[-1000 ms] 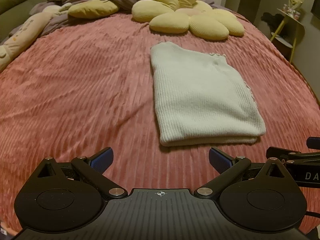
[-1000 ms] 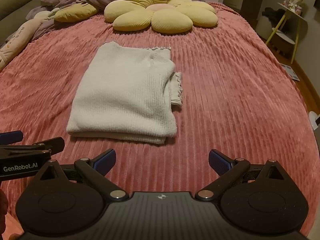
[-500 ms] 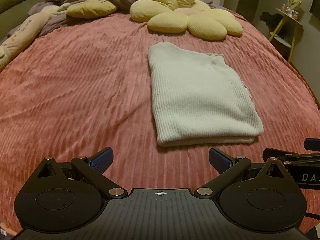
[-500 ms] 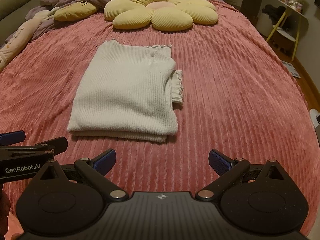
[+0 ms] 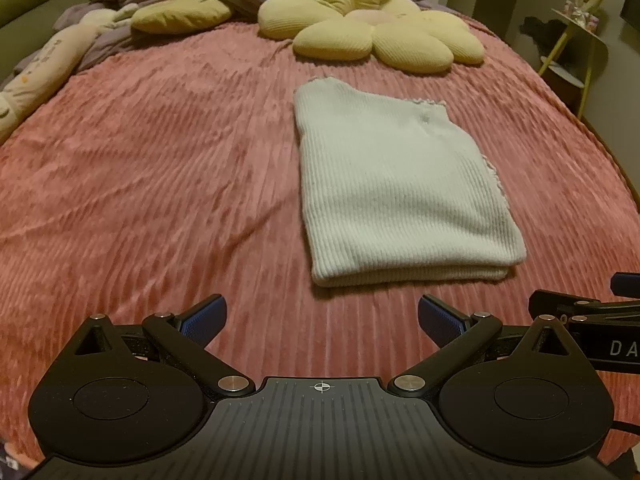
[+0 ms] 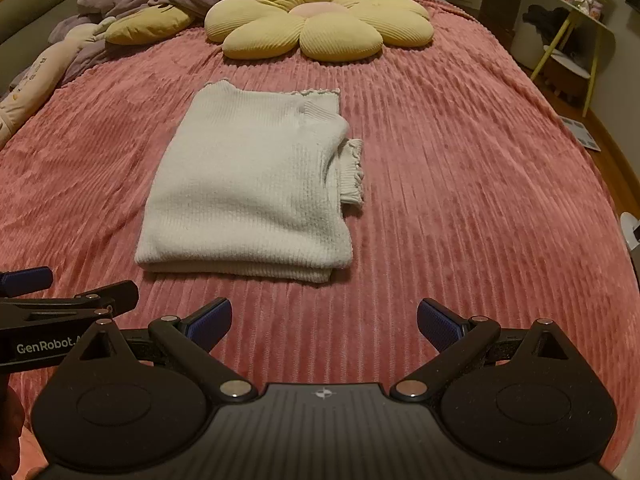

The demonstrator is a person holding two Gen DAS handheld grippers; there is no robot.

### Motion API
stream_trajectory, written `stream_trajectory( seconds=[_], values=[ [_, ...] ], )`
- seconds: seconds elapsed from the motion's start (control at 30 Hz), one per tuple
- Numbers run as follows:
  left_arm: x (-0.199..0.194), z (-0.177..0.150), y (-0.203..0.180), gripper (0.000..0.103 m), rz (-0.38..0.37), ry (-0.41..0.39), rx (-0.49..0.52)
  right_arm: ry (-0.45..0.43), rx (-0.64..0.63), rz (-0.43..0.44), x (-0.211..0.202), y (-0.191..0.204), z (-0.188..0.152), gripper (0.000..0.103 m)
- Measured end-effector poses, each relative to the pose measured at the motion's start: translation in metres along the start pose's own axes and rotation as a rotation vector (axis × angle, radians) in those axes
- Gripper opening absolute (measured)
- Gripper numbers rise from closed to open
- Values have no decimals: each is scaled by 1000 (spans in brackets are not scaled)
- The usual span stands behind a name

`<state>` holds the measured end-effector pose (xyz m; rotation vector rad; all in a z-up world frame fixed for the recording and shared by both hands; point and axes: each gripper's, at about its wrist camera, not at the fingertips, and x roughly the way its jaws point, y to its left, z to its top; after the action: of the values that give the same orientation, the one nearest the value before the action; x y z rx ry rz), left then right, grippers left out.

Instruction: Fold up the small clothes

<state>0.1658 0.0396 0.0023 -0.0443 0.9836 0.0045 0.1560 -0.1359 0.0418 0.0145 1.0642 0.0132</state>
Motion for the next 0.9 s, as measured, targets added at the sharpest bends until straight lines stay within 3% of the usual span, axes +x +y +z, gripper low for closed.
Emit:
stream_trajectory(
  seconds=[0.9],
  values=[
    [-2, 0, -1, 103, 1, 22, -7, 0, 5, 4, -6, -2, -1, 99]
  ],
)
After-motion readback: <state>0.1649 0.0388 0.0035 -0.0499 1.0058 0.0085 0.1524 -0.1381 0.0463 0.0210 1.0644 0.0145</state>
